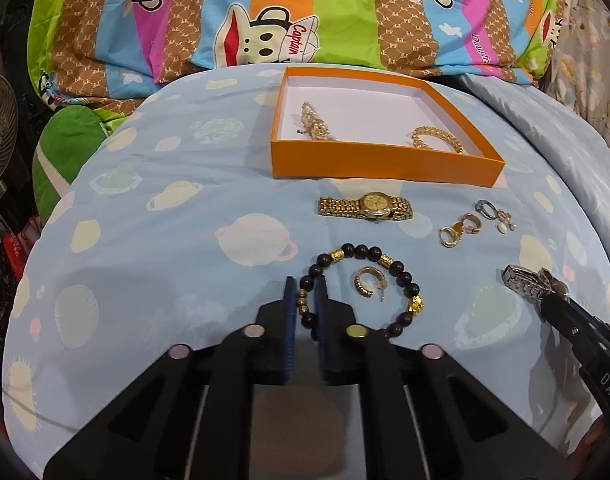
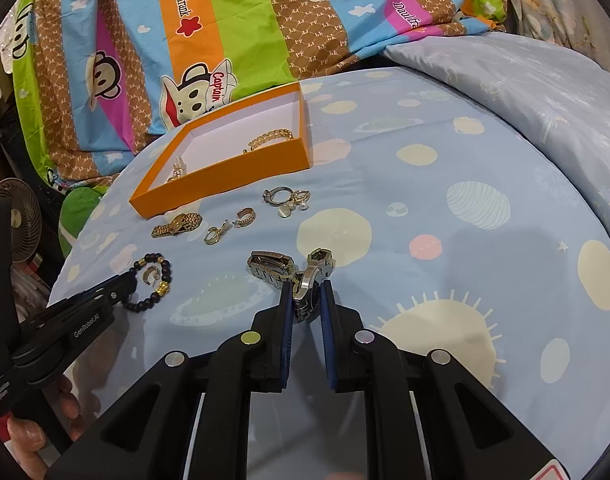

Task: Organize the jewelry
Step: 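Grasp the black bead bracelet with the left tool while the right tool lifts the silver watch, then carry the bead bracelet and silver watch into the orange box and release both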

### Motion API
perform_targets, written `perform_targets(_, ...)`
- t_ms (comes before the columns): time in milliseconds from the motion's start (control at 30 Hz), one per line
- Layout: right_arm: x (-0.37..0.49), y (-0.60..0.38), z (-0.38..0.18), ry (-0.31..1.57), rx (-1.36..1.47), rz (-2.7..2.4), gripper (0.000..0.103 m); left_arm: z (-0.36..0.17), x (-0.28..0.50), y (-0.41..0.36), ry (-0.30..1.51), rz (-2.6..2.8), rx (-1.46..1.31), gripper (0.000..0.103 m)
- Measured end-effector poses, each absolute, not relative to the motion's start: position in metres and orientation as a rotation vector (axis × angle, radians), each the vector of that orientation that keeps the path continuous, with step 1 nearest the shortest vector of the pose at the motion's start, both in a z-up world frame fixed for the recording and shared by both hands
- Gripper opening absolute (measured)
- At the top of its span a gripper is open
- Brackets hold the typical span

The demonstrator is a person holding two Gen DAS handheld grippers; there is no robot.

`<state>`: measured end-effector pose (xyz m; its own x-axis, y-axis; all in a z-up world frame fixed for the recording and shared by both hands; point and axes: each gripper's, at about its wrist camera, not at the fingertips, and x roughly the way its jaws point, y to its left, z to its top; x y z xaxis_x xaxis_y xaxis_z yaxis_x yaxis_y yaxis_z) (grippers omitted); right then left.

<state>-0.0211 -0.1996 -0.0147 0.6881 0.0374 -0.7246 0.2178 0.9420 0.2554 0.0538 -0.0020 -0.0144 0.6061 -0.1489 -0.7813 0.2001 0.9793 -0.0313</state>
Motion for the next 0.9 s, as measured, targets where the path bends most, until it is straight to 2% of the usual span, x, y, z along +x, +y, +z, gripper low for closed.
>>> perform_targets(100, -0.021, -0.2, -0.015, 0.807, 0.335, -0.104, 0.013, -0.013, 0.051, -0.001, 0.894, -0.218, 0.047, 0.004)
perform_targets(900, -0.031, -0.179, 0.028, 0.697, 0.259, -0.054, 0.01, 0.064, 0.018, 0.026, 0.723, -0.291, -0.026, 0.004)
